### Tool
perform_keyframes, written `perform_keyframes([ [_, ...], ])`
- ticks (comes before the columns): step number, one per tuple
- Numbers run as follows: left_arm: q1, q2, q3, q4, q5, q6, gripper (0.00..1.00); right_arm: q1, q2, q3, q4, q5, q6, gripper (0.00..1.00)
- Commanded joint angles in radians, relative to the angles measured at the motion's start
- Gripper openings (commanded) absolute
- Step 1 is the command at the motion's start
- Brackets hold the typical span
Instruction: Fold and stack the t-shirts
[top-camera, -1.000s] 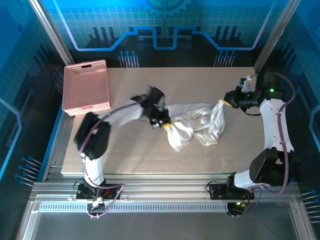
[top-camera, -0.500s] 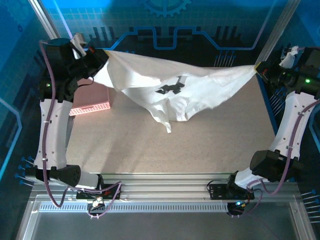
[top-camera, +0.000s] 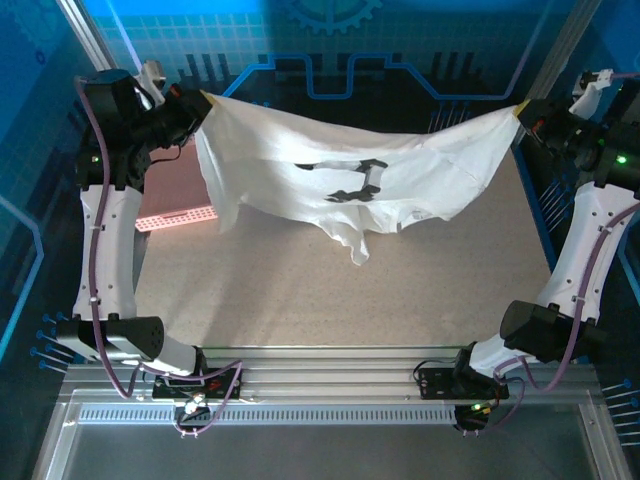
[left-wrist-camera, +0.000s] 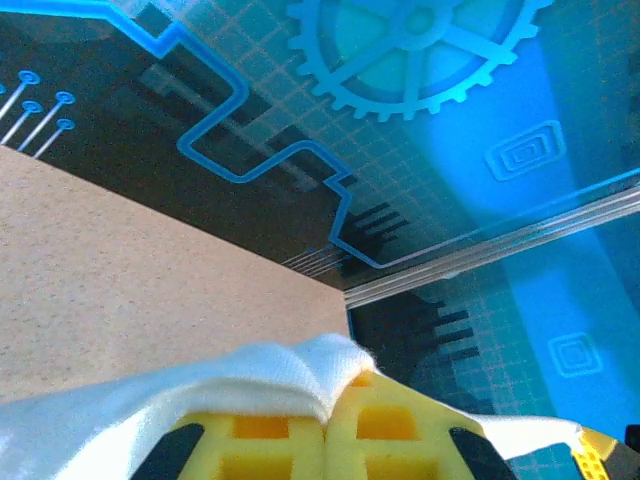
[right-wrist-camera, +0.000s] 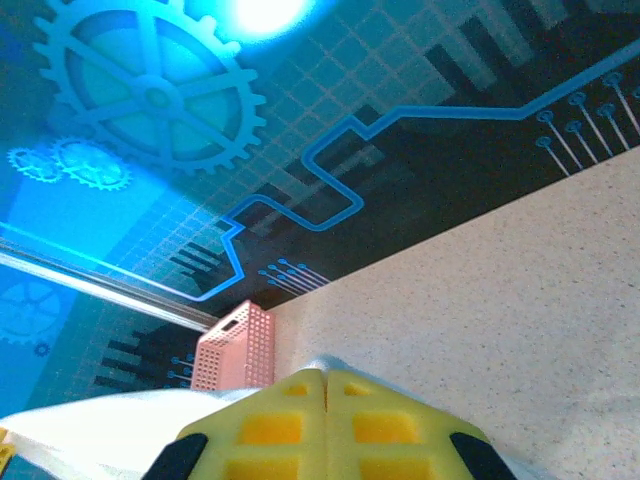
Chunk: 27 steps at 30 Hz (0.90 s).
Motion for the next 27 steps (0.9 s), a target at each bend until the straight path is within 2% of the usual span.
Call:
perform_keyframes([
  [1, -0.038, -0.029, -0.04, 0.131, 0.059, -0.052, 0.0, 0.021, -0.027, 0.046, 0.055, -0.033, 0.06, 0.0],
  [8, -0.12, 0.04, 0.043, 0.21, 0.095, -0.086, 0.0, 0.064, -0.046, 0.122, 0.062, -0.042, 0.135, 0.0],
  [11, -0.129, 0.041, 0.051, 0.245, 0.101, -0.085, 0.0, 0.079, -0.053, 0.172, 0.041, -0.042, 0.125, 0.0],
  [13, -0.126, 0.033, 0.028, 0.207, 0.095, -0.061, 0.0, 0.079, -0.057, 0.179, -0.017, -0.047, 0.09, 0.0],
  [16, -0.127, -0.009, -0.087, 0.158, 0.098, -0.042, 0.0, 0.066, -0.077, 0.154, -0.15, -0.029, 0.028, 0.0],
  [20, -0.124, -0.162, -0.284, 0.107, 0.082, 0.029, 0.0, 0.057, -0.175, 0.036, -0.197, -0.063, -0.023, 0.0],
  [23, -0.116, -0.252, -0.439, 0.072, 0.097, 0.017, 0.0, 0.082, -0.231, -0.068, -0.222, -0.053, -0.048, 0.0],
  [27, -0.113, -0.279, -0.653, 0.026, 0.031, 0.044, 0.0, 0.097, -0.227, -0.203, -0.254, 0.03, -0.111, 0.0],
])
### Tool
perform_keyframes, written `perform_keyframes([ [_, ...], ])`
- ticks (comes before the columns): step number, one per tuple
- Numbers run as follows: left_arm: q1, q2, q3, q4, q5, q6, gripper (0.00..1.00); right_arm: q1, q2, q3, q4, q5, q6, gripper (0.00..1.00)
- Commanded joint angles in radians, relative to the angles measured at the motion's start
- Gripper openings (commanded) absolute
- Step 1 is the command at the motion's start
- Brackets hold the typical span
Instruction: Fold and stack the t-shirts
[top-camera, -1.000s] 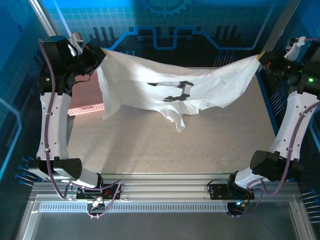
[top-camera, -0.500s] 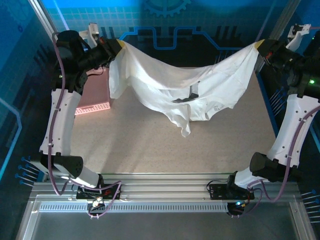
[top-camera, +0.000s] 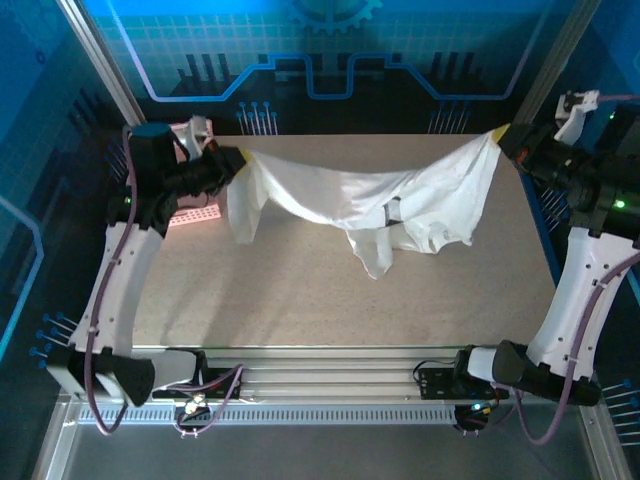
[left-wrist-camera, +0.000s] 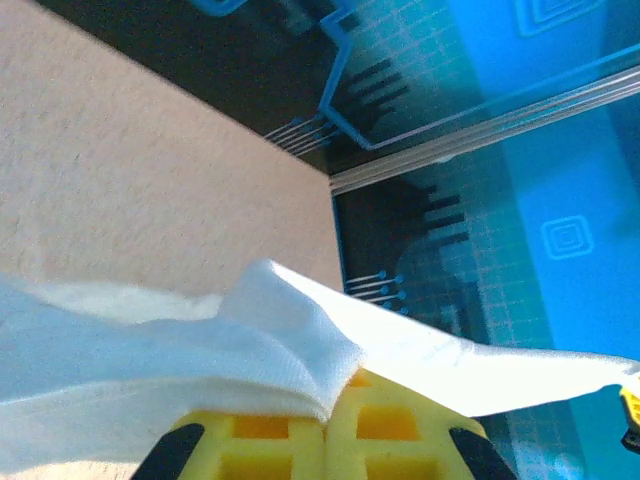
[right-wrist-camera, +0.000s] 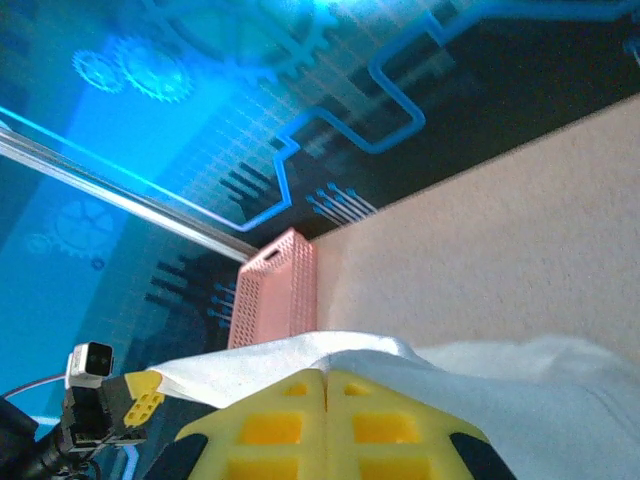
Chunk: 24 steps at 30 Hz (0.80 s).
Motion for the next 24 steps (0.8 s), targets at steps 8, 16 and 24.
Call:
perform_keyframes([
  [8, 0.033, 0.317, -0.201, -0.034, -0.125, 0.172, 0.0, 0.079, 0.209, -0.223, 0.0, 0.176, -0.174, 0.0],
  [16, 0.03, 0.63, -0.125, 0.056, -0.185, 0.222, 0.37, 0.192, 0.421, -0.327, 0.138, 0.307, -0.183, 0.0],
  [24, -0.044, 0.38, -0.058, -0.103, -0.262, 0.154, 0.71, 0.215, 0.441, -0.337, 0.141, 0.334, -0.216, 0.0],
])
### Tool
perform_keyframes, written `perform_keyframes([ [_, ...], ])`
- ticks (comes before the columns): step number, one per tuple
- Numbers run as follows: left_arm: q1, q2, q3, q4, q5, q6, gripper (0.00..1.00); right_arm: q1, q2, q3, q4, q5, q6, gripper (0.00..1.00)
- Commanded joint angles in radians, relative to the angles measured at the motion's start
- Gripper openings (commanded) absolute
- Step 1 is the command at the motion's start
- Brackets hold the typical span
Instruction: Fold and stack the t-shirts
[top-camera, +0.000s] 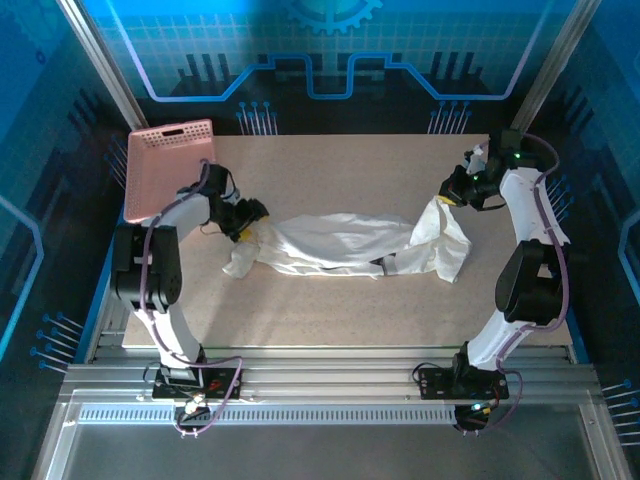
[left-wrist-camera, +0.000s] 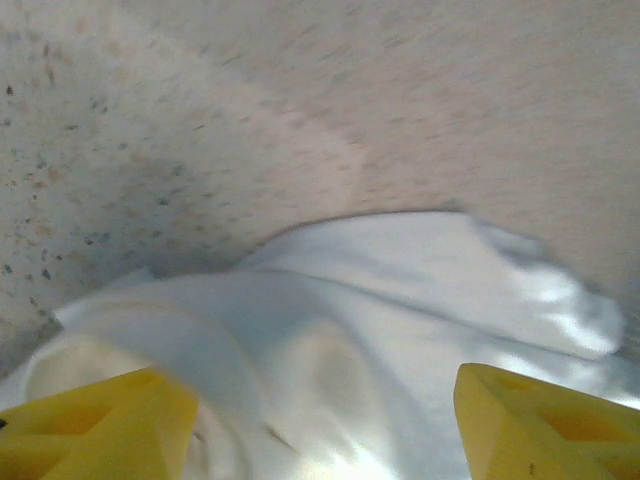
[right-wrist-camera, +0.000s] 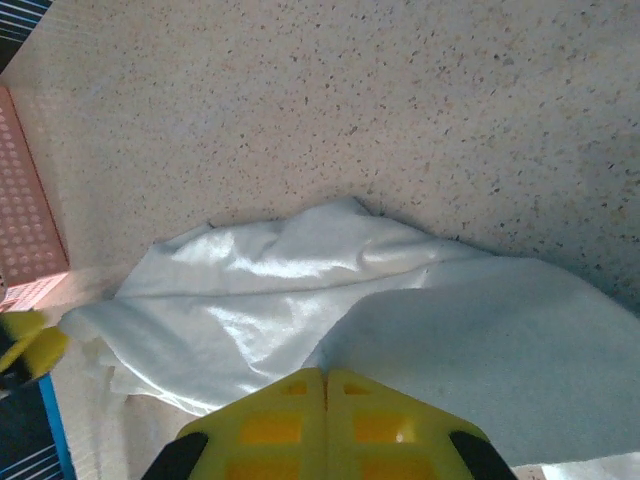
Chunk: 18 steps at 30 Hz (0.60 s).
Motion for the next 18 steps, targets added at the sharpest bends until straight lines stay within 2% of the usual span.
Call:
perform_keyframes([
  [1, -0.068, -0.19, 0.016, -0.152, -0.066, -0.01, 0.72, 0.005, -0.024, -0.023, 0.013, 0.02, -0.038, 0.0],
  [5, -0.111, -0.359, -0.147, -0.218, -0.089, -0.081, 0.71, -0.001, -0.048, -0.07, 0.028, 0.004, -0.048, 0.0],
  [9, -0.179, -0.449, -0.316, -0.126, -0.038, -0.203, 0.7, -0.003, -0.065, -0.11, 0.037, -0.009, -0.064, 0.0],
  [12, -0.187, -0.426, -0.406, -0.019, -0.041, -0.272, 0.64, -0.005, -0.078, -0.141, 0.043, -0.014, -0.068, 0.0],
  [18, -0.194, -0.29, -0.356, -0.041, -0.125, -0.246, 0.58, -0.011, -0.092, -0.162, 0.035, -0.027, -0.083, 0.0],
])
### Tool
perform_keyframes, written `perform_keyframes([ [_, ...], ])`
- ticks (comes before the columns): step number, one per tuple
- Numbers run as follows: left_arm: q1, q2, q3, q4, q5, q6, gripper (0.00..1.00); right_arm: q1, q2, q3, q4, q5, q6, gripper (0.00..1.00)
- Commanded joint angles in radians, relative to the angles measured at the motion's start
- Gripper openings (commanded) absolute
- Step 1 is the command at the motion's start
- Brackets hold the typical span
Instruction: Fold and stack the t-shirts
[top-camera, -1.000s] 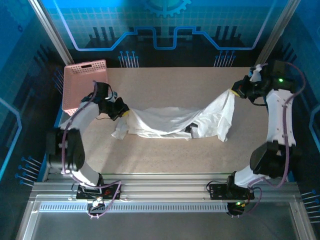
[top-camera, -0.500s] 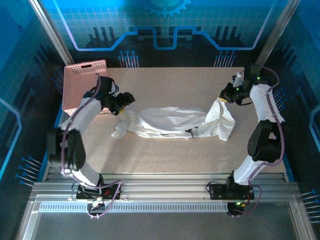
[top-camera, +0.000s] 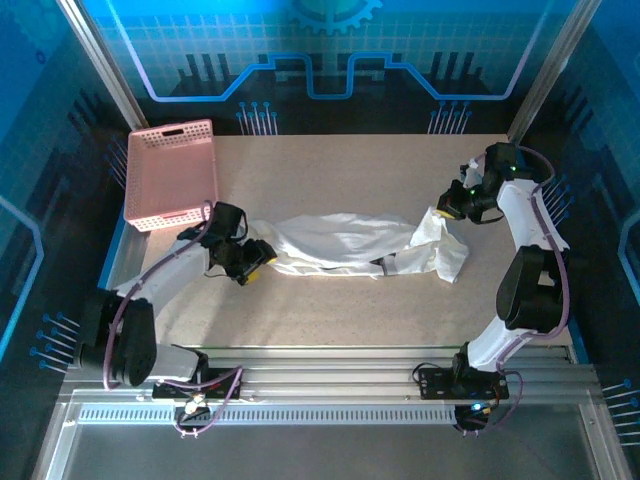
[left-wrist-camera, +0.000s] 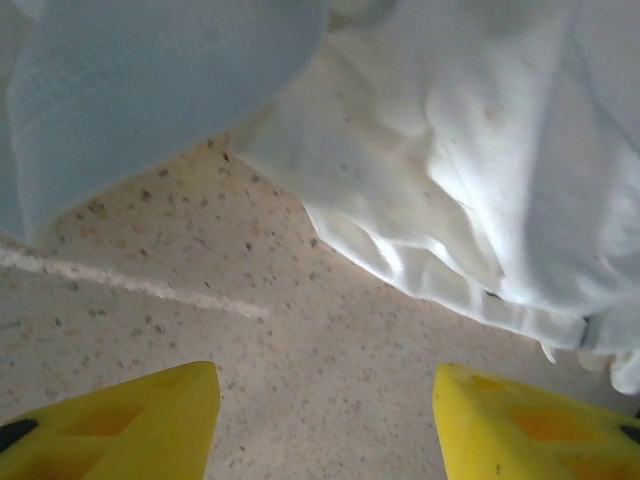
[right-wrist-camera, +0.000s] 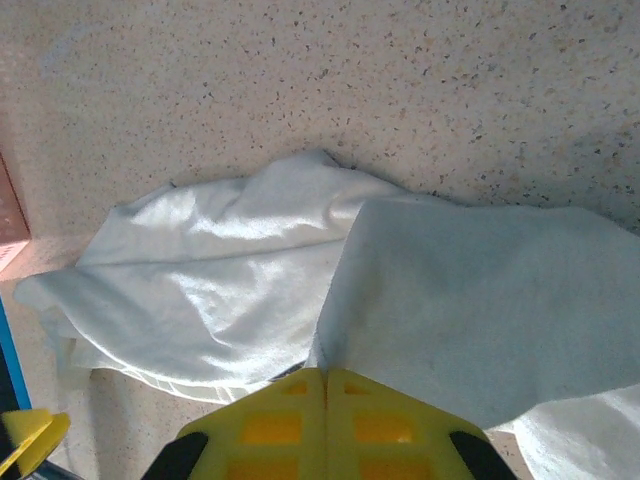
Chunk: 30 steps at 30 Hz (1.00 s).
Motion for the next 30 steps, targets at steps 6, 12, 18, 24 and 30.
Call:
perform_keyframes([
  [6, -0.006, 0.125, 0.046, 0.086, -0.092, -0.039, 0.51, -0.015, -0.044, -0.026, -0.002, -0.032, -0.028, 0.0],
  [12, -0.006, 0.191, 0.078, 0.128, -0.113, -0.046, 0.46, -0.016, -0.052, -0.039, 0.0, -0.034, -0.026, 0.0],
  [18, -0.004, 0.226, 0.104, 0.12, -0.128, -0.042, 0.41, -0.021, -0.059, -0.056, 0.002, -0.033, -0.027, 0.0],
  [24, -0.003, 0.233, 0.111, 0.103, -0.131, -0.035, 0.31, -0.032, -0.061, -0.06, -0.002, -0.035, -0.032, 0.0],
  [30, 0.001, 0.235, 0.118, 0.079, -0.134, -0.028, 0.19, -0.04, -0.061, -0.054, -0.007, -0.04, -0.037, 0.0],
])
